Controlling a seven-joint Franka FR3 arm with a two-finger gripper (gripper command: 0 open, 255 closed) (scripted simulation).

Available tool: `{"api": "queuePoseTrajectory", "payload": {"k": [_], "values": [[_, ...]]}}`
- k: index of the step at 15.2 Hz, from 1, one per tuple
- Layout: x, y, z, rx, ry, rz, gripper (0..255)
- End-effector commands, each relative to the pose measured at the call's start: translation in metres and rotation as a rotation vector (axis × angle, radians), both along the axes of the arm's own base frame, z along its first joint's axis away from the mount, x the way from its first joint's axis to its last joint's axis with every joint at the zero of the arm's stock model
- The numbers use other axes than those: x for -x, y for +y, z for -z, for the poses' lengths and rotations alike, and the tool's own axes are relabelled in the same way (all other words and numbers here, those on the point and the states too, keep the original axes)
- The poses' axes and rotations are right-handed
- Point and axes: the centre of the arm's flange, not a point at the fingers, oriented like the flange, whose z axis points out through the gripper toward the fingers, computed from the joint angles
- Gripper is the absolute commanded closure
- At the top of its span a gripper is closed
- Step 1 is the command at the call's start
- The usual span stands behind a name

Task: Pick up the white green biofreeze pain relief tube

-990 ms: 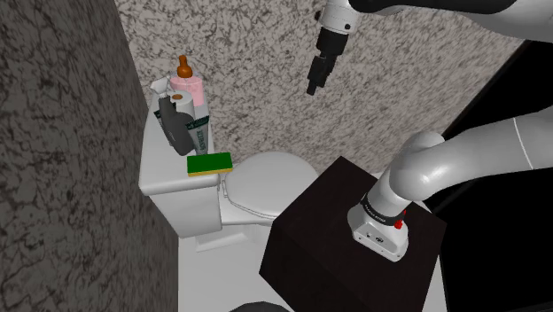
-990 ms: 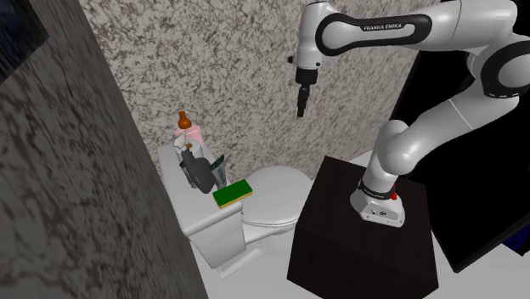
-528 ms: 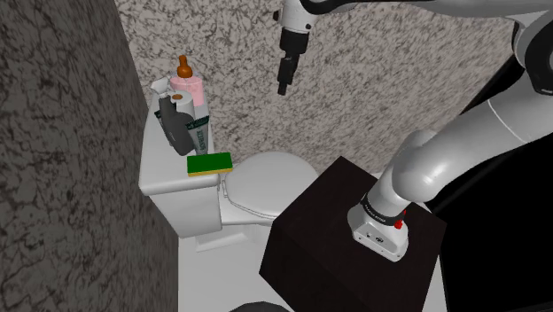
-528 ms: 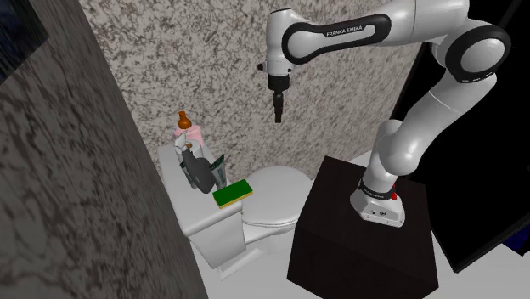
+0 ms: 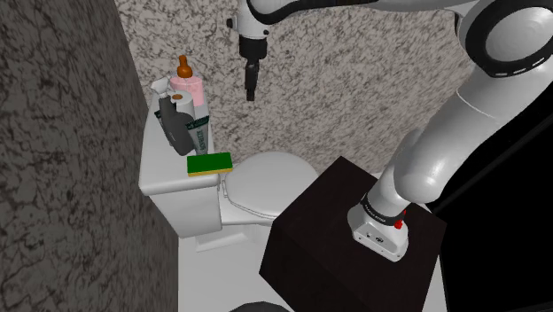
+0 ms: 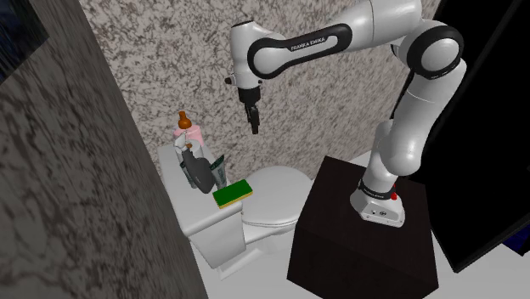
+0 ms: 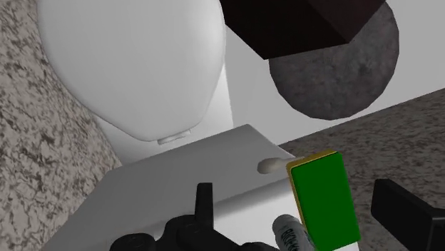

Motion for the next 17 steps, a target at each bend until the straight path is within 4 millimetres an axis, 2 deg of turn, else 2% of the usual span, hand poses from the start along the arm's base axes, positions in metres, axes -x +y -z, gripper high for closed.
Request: {"api": "queuePoseTrajectory", "payload": {"k": [1, 6, 9, 10, 17], "values": [[-0.015, 0.025, 0.007, 0.011, 0.002, -0.070, 0], [-0.044, 0.087, 0.025, 0.039, 0.006, -0.240, 0], [-0.057, 0.127, 0.037, 0.056, 0.009, -0.342, 0], [-0.059, 0.134, 0.039, 0.059, 0.010, -0.361, 0], [-0.059, 0.134, 0.076, 0.059, 0.010, -0.361, 0]]}}
